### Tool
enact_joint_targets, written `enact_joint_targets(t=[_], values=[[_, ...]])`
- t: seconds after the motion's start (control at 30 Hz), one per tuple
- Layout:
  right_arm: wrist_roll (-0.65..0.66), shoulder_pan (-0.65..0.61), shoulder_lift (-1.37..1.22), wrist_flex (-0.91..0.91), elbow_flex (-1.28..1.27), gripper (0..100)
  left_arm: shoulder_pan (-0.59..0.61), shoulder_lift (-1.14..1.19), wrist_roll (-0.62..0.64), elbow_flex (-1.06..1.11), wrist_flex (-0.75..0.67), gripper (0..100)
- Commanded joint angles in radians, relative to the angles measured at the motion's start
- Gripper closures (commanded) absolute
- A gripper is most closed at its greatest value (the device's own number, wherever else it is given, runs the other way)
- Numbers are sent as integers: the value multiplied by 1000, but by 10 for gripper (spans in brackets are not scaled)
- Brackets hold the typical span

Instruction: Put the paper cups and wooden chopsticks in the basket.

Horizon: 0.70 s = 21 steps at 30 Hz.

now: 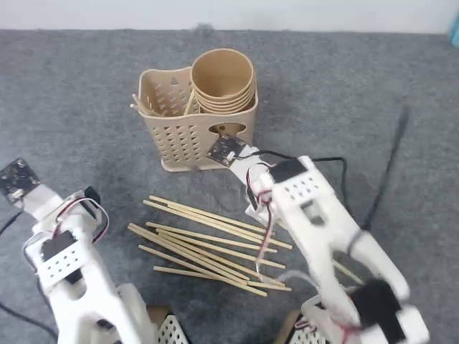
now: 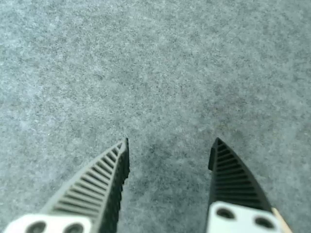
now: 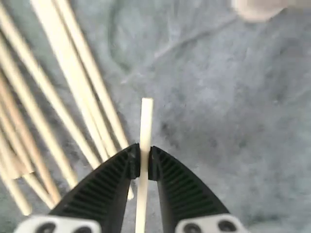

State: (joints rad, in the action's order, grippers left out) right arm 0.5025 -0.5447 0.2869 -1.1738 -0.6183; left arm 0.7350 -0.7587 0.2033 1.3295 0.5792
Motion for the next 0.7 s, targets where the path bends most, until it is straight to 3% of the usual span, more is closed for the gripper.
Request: enact_joint_targets(t=[0.0,0.13,0.27,0.43,0.67], values=[[-12,-54,285,-27,35,991,-8,-5,6,-4,-26,742],[-20,-117,535,59,72,991,-8,-5,6,-4,-26,742],[-163,-140,656,254,132,991,-8,-5,6,-4,-26,742],[-345,-137,659,516,201,991,-8,-5,6,-4,-26,742],[-494,-140,544,1018,233,991,-6,-5,6,-4,-26,742]])
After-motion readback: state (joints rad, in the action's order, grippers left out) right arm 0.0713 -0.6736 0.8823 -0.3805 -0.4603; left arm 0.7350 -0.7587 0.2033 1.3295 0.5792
